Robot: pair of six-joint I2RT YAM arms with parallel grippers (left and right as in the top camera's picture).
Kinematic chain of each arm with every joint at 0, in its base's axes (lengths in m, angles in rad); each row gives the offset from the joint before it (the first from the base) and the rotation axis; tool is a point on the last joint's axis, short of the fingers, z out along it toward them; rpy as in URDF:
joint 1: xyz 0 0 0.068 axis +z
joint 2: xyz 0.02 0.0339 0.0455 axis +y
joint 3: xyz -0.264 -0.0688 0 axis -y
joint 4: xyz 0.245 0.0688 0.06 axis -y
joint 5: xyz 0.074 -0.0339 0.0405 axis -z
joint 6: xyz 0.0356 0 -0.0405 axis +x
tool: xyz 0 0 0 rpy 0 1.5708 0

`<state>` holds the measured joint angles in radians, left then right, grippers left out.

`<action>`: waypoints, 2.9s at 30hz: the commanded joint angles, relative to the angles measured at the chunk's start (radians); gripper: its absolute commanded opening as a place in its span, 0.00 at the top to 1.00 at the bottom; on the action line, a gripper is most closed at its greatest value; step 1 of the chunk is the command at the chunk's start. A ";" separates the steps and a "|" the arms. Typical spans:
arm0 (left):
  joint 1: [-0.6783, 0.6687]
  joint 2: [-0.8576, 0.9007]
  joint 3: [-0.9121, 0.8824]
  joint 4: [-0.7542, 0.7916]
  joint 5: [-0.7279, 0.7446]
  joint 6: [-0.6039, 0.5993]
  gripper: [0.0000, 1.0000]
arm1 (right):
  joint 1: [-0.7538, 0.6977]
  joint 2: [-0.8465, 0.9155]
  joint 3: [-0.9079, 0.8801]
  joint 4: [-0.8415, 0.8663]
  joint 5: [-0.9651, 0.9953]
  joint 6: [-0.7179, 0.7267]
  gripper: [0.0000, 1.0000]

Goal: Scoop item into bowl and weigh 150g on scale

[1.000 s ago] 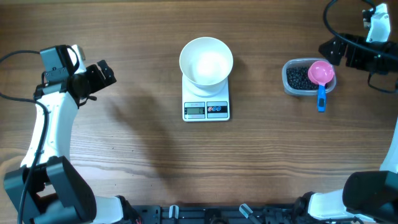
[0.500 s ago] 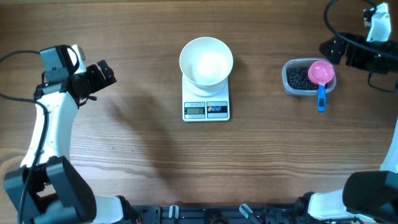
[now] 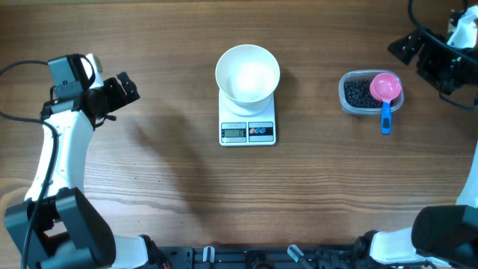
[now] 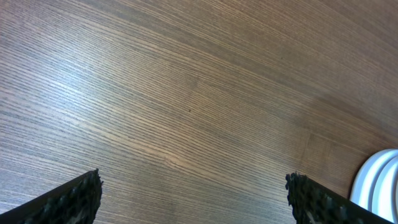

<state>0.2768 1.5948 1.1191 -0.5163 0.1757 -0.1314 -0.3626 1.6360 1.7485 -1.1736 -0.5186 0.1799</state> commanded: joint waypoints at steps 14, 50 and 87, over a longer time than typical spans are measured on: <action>0.001 -0.024 0.001 0.000 -0.013 0.023 0.00 | 0.003 0.010 -0.007 -0.024 0.025 0.034 0.00; 0.001 -0.024 0.001 0.000 -0.013 0.023 0.00 | -0.085 0.008 0.048 -0.314 -0.013 0.006 0.00; 0.001 -0.024 0.001 0.000 -0.013 0.023 0.00 | -0.108 0.010 0.045 -0.341 -0.001 0.032 0.96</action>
<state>0.2768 1.5948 1.1191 -0.5163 0.1719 -0.1314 -0.4721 1.6363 1.7718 -1.5158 -0.5274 0.2192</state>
